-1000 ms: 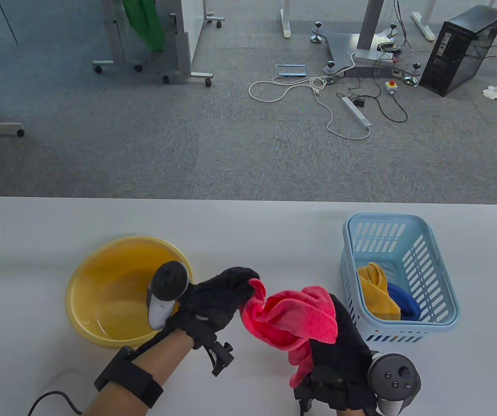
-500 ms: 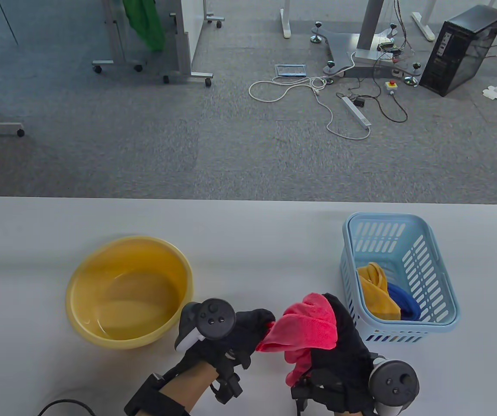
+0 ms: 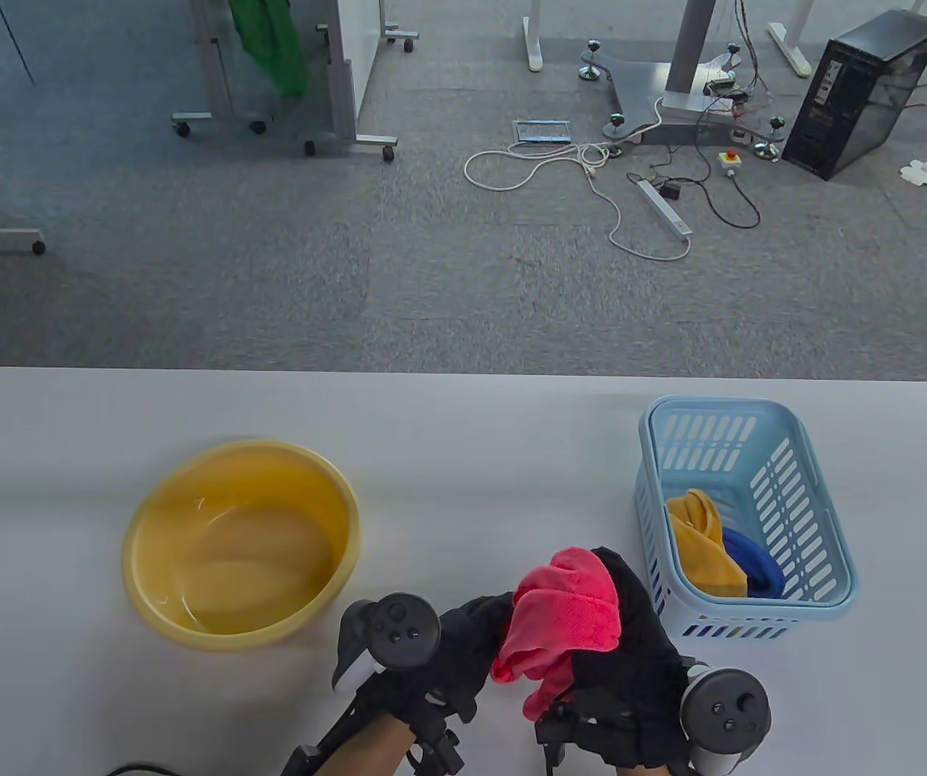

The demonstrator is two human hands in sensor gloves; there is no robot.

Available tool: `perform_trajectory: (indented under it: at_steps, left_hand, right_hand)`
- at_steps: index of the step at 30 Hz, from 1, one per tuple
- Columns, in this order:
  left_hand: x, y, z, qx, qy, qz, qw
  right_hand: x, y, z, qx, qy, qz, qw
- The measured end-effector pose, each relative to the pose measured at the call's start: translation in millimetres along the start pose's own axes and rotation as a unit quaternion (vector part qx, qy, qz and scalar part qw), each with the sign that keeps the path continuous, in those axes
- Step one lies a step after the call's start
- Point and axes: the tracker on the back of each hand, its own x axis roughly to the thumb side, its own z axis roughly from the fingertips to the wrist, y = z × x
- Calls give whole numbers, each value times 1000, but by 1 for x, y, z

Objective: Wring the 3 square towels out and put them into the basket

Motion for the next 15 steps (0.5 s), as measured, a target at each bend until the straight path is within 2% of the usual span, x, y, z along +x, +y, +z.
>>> perform_trajectory:
  at_steps: [2, 4, 6, 8, 13, 15]
  left_hand:
    - [-3, 5, 1, -29, 10, 23, 999]
    - [-3, 11, 3, -19, 6, 44, 999]
    - [-3, 18, 4, -30, 0, 57, 998]
    - [-2, 24, 4, -63, 1, 67, 996]
    - [5, 33, 5, -193, 15, 58, 979]
    - [11, 34, 6, -171, 5, 42, 984]
  right_hand:
    - [1, -2, 0, -4, -1, 6, 1000]
    - [2, -4, 0, -7, -1, 10, 1000]
    - [2, -6, 0, -9, 2, 9, 1000]
    - [2, -8, -1, -13, 6, 9, 1000]
    - [2, -10, -1, -18, 10, 20, 1000]
    - [2, -10, -2, -18, 14, 17, 1000]
